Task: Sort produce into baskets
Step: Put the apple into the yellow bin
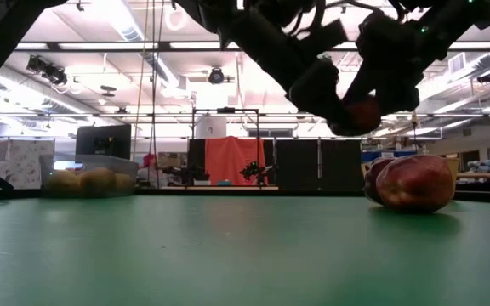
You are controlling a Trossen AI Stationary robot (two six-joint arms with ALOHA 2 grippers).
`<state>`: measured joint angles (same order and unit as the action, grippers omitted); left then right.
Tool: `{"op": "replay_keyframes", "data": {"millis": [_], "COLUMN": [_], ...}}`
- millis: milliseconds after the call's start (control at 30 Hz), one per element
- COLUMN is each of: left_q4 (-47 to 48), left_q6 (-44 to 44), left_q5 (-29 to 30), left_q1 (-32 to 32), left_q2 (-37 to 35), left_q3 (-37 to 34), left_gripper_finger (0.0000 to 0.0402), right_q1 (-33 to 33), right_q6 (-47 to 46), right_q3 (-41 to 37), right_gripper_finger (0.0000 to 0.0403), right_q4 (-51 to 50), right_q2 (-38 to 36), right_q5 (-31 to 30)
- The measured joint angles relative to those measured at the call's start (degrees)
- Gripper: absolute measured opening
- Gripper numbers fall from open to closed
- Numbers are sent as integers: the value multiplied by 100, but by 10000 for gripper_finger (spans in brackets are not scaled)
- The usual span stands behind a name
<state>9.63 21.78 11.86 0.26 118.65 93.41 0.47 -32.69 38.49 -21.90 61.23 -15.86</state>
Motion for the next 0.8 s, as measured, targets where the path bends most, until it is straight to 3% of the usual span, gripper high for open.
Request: {"op": "replay_keyframes", "data": {"millis": [133, 333, 400, 600, 800], "left_q4": [-41, -16, 52, 900, 695], "left_q6": [247, 93, -111, -898, -1487], "left_q5": [320, 475, 503, -102, -193], "left_q1": [-143, -182, -177, -110, 39], "left_q2": [0, 0, -1, -302, -677], "left_q3": [-1, -1, -1, -45, -790], "left_gripper_finger": [274, 289, 304, 353, 371], "right_q1": [33, 14, -16, -85, -466], "right_q6": [-8, -27, -88, -520, -754], "right_q3": [1, -1, -1, -13, -8], "right_gripper_finger": [359, 282, 280, 280, 280], "right_q4": [52, 49, 15, -863, -1456], "right_q2": [0, 1, -10, -139, -389], "right_q5": [247, 319, 235, -856, -2172]}}
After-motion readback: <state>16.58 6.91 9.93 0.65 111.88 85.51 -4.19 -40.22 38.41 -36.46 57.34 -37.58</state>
